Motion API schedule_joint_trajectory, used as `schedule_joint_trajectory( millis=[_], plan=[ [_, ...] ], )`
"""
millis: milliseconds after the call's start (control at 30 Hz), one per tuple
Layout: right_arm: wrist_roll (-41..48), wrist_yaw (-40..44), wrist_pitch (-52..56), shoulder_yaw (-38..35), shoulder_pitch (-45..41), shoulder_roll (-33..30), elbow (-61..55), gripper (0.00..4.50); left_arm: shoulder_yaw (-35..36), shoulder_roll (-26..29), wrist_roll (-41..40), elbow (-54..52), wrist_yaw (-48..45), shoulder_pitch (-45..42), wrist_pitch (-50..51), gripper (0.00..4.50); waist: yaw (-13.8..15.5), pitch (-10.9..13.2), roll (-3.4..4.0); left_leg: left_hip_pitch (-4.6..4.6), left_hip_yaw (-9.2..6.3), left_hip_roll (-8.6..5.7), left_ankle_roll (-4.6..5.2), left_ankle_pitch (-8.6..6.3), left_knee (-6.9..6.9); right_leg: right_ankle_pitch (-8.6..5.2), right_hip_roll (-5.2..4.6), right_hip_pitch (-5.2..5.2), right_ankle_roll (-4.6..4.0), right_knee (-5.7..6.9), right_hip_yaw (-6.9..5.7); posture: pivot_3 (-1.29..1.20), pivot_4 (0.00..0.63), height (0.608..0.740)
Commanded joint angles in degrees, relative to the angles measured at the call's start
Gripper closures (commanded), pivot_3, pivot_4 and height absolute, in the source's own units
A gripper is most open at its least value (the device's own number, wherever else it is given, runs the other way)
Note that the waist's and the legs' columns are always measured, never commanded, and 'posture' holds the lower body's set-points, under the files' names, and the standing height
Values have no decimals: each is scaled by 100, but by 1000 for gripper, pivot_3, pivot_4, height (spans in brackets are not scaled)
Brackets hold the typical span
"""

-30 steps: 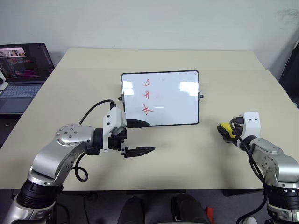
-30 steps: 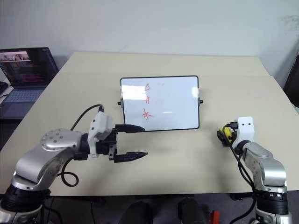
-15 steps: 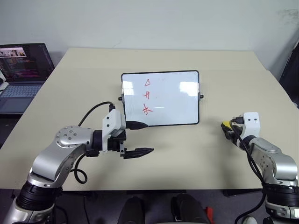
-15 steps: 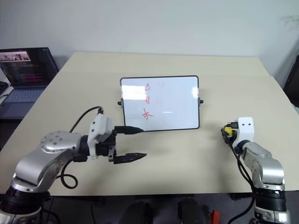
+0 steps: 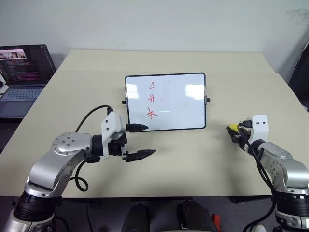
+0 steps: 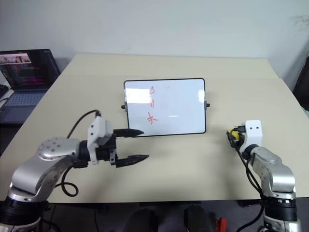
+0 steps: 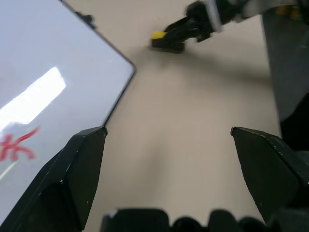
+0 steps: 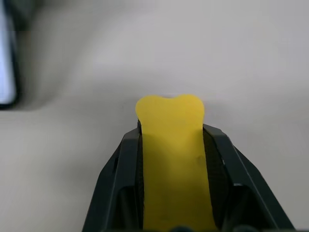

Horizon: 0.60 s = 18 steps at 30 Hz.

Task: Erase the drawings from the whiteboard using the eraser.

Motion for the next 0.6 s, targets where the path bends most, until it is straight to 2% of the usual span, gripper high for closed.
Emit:
schedule_joint_trajectory(
  millis=[33, 133, 200, 267, 400, 600],
  plan=[
    [447, 163, 403, 147, 35, -81, -1432, 3221, 470, -202, -43, -310, 707, 151, 157, 0, -1, 0, 0, -1, -2, 0, 0, 0, 0, 0, -1, 0, 0, 0, -2, 0, 150, 740],
    [611, 79, 794, 638, -408, 22, -2091, 3221, 720, -222, 33, -372, 1085, 252, 257, 0, -17, 0, -1, 1, -4, 5, 0, 0, 2, 0, -9, 1, 0, 3, -2, 0, 150, 740],
    [457, 33, 793, 1182, -909, 104, -2068, 3221, 925, -213, -20, -325, 1276, 216, 338, 0, -34, 2, -1, 7, -4, 8, 0, 0, 3, 1, -13, 1, 0, 7, -2, 0, 150, 740],
    [92, 48, 547, 1794, -1550, 145, -1673, 3221, 1067, -97, -28, -221, 1305, 140, 388, 0, -24, 2, -1, 11, -8, 9, -1, 1, 5, 3, -11, 1, -1, 10, -6, 0, 150, 740],
    [-558, 93, -189, 2546, -2568, 381, -451, 3221, 1230, 117, 79, -38, 1295, 126, 391, 0, 1, 1, -1, 9, -10, 3, 0, 1, 4, 3, 10, 2, -4, 8, -9, 0, 150, 740],
    [-1182, 218, -1281, 2915, -3762, 975, 1447, 3221, 1350, 360, 14, 72, 1176, 95, 535, 0, 6, 3, -4, -8, -4, -1, -1, 1, 2, 18, -2, -11, -31, 3, -8, 0, 150, 740]
  ],
)
